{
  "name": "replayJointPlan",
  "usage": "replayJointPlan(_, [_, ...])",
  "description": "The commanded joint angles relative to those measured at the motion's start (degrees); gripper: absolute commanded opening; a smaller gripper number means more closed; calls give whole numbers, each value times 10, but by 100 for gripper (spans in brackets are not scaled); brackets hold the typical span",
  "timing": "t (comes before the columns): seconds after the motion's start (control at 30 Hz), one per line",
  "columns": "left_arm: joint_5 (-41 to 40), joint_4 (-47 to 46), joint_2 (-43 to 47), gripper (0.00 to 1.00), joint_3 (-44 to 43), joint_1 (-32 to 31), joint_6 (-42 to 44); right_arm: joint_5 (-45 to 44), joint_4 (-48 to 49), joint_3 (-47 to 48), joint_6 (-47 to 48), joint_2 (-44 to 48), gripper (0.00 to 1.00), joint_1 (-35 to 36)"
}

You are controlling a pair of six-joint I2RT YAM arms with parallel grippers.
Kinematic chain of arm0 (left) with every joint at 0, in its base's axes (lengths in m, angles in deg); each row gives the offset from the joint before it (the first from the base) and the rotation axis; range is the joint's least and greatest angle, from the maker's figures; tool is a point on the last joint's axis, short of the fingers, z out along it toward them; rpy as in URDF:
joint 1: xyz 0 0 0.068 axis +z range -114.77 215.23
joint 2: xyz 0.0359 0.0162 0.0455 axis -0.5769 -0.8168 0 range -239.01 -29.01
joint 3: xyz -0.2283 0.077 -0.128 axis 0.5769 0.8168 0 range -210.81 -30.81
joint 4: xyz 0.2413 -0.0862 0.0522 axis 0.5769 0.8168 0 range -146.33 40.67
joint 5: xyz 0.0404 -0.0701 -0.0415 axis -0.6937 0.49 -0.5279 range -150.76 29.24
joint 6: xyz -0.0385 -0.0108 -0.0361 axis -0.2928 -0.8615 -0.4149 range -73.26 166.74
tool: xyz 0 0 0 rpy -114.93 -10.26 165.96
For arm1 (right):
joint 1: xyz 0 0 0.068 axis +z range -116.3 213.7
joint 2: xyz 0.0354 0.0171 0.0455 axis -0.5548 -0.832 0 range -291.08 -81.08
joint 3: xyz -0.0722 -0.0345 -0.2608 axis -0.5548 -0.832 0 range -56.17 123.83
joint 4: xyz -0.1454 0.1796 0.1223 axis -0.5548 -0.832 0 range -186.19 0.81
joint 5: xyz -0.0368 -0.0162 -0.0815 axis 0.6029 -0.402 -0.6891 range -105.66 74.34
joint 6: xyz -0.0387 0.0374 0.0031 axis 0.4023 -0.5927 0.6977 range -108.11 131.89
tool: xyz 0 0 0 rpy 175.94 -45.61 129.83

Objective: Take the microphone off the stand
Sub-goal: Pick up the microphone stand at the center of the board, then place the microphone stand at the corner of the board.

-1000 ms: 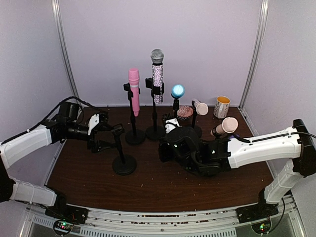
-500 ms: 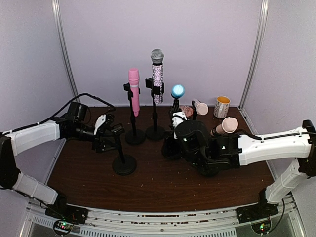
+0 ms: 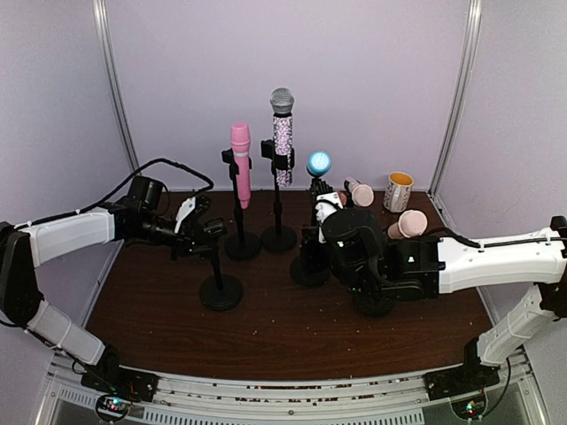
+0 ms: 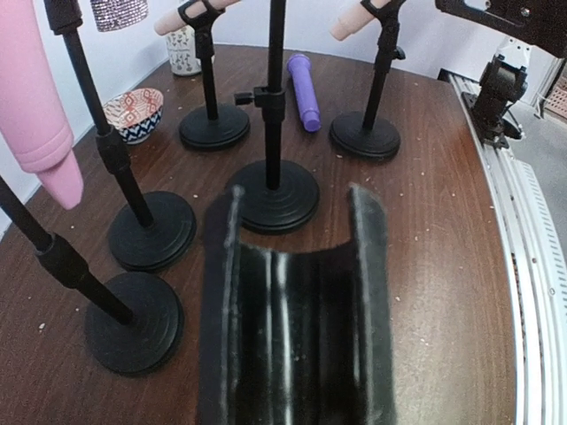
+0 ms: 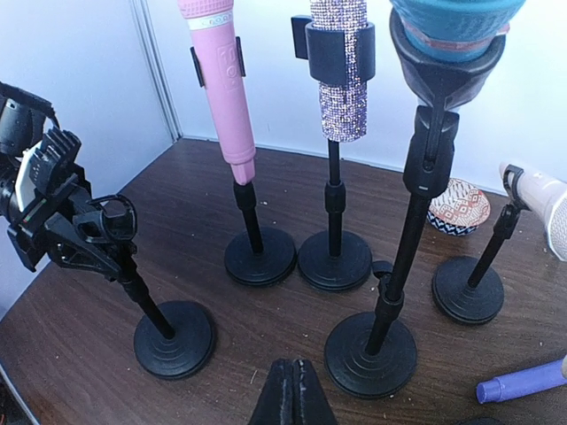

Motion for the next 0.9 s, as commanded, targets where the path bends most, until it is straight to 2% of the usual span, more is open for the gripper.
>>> replayJointPlan(0.0, [-30, 30, -3, 0, -41, 7, 34, -18, -12, 18, 13, 17, 0, -2])
replayJointPlan(0.3, [-65, 70, -77, 0, -170, 165, 94, -28, -27, 41, 39, 34, 0, -3])
replayJointPlan(0.37, [-62, 95, -125, 0, -226, 197, 89, -27, -37, 52, 43, 34, 0, -4])
replayJointPlan(0.47, [-42, 159, -223, 0, -355, 238, 64, -30, -49, 65, 47, 37, 0, -5])
replayJointPlan(0.53, [-43, 132, -255, 0, -402, 253, 31, -33, -55, 71, 47, 42, 0, -5])
replayJointPlan(0.67, [-79, -12, -250, 0, -372, 257, -7, -38, -76, 82, 37, 55, 1, -5])
replayJointPlan(0.73, [-125, -37, -263, 0, -384, 256, -31, -43, -99, 90, 28, 59, 3, -7])
replayJointPlan(0.87, [-178, -27, -296, 0, -412, 258, -52, -53, -171, 108, -11, 69, 20, -20])
